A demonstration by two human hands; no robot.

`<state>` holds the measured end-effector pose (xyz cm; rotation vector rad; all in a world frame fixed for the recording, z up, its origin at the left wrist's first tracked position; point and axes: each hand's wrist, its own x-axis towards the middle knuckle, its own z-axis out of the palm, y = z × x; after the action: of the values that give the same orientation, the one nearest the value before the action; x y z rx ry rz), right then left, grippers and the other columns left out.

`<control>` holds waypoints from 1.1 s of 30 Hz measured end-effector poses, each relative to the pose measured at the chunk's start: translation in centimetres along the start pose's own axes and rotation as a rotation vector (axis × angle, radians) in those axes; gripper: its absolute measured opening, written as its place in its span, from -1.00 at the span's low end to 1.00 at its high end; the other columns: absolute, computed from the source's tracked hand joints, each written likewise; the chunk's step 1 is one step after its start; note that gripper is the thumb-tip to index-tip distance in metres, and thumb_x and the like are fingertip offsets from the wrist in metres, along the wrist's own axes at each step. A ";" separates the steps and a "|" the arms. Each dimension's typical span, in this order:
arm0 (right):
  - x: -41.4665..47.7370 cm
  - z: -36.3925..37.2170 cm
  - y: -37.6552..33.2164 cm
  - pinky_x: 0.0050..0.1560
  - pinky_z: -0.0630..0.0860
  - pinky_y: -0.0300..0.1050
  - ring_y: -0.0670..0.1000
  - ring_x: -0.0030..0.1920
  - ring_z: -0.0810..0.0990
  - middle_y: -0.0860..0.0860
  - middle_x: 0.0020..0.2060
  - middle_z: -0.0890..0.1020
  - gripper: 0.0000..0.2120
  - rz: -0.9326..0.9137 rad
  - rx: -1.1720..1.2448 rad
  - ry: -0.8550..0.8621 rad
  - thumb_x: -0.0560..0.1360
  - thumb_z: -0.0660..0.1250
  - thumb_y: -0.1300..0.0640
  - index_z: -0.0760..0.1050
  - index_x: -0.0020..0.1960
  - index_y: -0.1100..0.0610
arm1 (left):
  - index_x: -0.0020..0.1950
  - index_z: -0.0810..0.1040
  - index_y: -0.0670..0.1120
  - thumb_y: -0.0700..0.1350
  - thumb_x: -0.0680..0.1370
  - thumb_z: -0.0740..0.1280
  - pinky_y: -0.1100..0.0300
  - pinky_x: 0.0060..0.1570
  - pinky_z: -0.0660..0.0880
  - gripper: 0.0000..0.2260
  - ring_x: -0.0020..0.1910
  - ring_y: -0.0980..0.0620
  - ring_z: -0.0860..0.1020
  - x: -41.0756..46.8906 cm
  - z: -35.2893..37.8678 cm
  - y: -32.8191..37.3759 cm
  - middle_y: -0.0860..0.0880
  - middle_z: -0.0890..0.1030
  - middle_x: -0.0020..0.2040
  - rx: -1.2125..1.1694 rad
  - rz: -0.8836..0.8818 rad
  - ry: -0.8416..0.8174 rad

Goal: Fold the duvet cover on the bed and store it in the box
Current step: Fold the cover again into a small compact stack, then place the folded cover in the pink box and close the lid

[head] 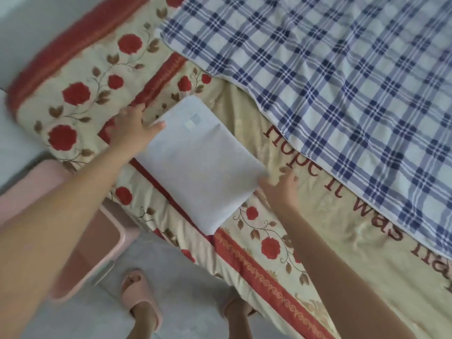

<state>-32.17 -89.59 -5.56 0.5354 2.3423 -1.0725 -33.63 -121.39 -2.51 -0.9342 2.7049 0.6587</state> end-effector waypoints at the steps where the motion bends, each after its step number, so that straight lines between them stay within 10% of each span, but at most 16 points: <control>1: 0.6 0.2 -1.4 0.13 0.43 -0.02 0.06 0.22 0.40 0.04 0.33 0.31 -0.35 -0.102 -0.105 0.046 0.48 0.33 -0.04 0.15 0.46 0.11 | 0.53 0.10 -0.09 0.25 0.44 0.34 -0.13 0.40 0.17 -0.19 0.47 -0.21 0.16 -0.8 1.0 -0.6 -0.20 0.15 0.50 -0.069 -0.148 0.008; 3: 1.5 0.9 -4.4 0.35 0.31 0.13 0.12 0.39 0.28 0.06 0.42 0.26 -0.28 -0.276 -0.344 0.015 0.46 0.33 -0.12 0.11 0.49 0.09 | 0.53 -0.05 -0.18 0.11 0.43 0.45 -0.08 0.42 0.15 -0.09 0.49 -0.19 0.06 -3.9 3.2 -0.5 -0.20 0.02 0.51 -0.306 -0.406 -0.054; 6: 3.2 3.2 -7.4 0.39 0.20 0.13 0.19 0.44 0.21 0.14 0.46 0.20 -0.11 -0.336 -0.703 -0.238 0.45 0.29 -0.29 -0.03 0.53 0.14 | 0.46 0.13 -0.25 0.01 0.37 0.52 0.01 0.33 0.36 -0.16 0.34 -0.06 0.37 -8.9 8.0 -1.2 -0.08 0.34 0.37 -0.831 -0.567 -0.216; 12: 5.7 5.4 -8.8 0.35 0.29 0.10 0.21 0.43 0.23 0.19 0.45 0.16 -0.01 -0.221 -0.649 -0.386 0.41 0.42 -0.18 -0.09 0.52 0.24 | 0.10 0.56 -0.15 -0.18 0.37 0.53 0.14 0.11 0.51 -0.66 0.02 0.02 0.61 -10.7 10.1 -1.1 -0.06 0.65 0.04 -1.228 -0.542 -0.202; 22: 6.1 5.2 -8.2 0.17 0.38 -0.02 0.13 0.25 0.43 0.07 0.27 0.44 -0.05 -0.087 -0.471 -0.431 0.23 0.52 -0.27 0.22 0.42 0.14 | 0.17 0.56 -0.13 -0.02 0.25 0.57 0.15 -0.01 0.53 -0.46 -0.01 -0.01 0.62 -9.7 10.4 -2.5 -0.04 0.66 0.02 -1.332 -0.763 -0.376; 25: 4.1 5.7 -8.0 0.07 0.39 -0.06 0.06 0.02 0.52 -0.03 -0.02 0.55 -0.37 -0.069 -0.286 -0.465 0.31 0.47 -0.24 0.41 0.22 0.08 | 0.13 0.57 -0.16 -0.06 0.18 0.53 0.11 -0.09 0.58 -0.46 -0.08 -0.09 0.64 -9.4 9.9 -3.6 -0.11 0.67 -0.02 -1.383 -0.824 -0.328; 30: -2.0 7.2 -4.3 0.12 0.56 0.08 0.07 -0.03 0.67 0.00 -0.04 0.69 -0.21 0.007 0.036 -0.507 0.10 0.48 -0.41 0.55 0.15 0.08 | 0.16 0.54 -0.13 -0.10 0.22 0.50 0.03 -0.11 0.58 -0.48 -0.10 -0.14 0.63 -10.5 7.0 -7.2 -0.13 0.66 -0.04 -1.270 -0.697 -0.396; 33: -5.9 10.1 -2.5 0.06 0.58 0.01 0.12 0.09 0.64 0.10 0.09 0.66 -0.21 0.173 0.312 -0.739 0.15 0.56 -0.17 0.47 0.28 0.13 | 0.12 0.53 -0.10 -0.15 0.40 0.43 0.17 -0.24 0.47 -0.69 -0.16 -0.05 0.61 -10.7 3.6 -11.3 -0.08 0.64 -0.11 -1.150 -0.572 -0.420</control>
<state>-26.01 -99.76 -6.31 0.3553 1.4780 -1.2862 -18.06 -121.86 -6.06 -1.4395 1.4155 2.0017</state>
